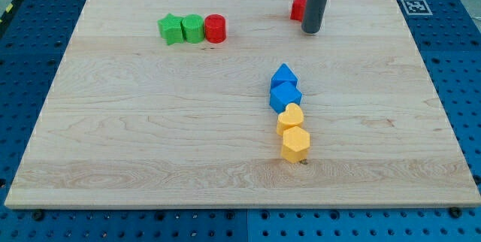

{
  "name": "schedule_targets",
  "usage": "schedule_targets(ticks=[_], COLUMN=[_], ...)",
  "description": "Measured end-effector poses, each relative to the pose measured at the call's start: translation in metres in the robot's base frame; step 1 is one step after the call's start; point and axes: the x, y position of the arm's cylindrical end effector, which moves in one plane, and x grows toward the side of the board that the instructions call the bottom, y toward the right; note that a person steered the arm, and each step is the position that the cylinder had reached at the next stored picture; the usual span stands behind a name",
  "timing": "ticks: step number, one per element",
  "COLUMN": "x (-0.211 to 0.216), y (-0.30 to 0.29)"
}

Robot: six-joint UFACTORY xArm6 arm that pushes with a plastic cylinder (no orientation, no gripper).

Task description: Move your arm towards the red star

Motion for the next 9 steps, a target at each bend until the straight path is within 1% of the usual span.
schedule_targets(ticks=[1,5,6,7,8,9], x=[0.000,-0.004,-0.019,-0.056,-0.075,-0.069], y=[0.000,0.099,0.100,0.096,0.045,-0.003])
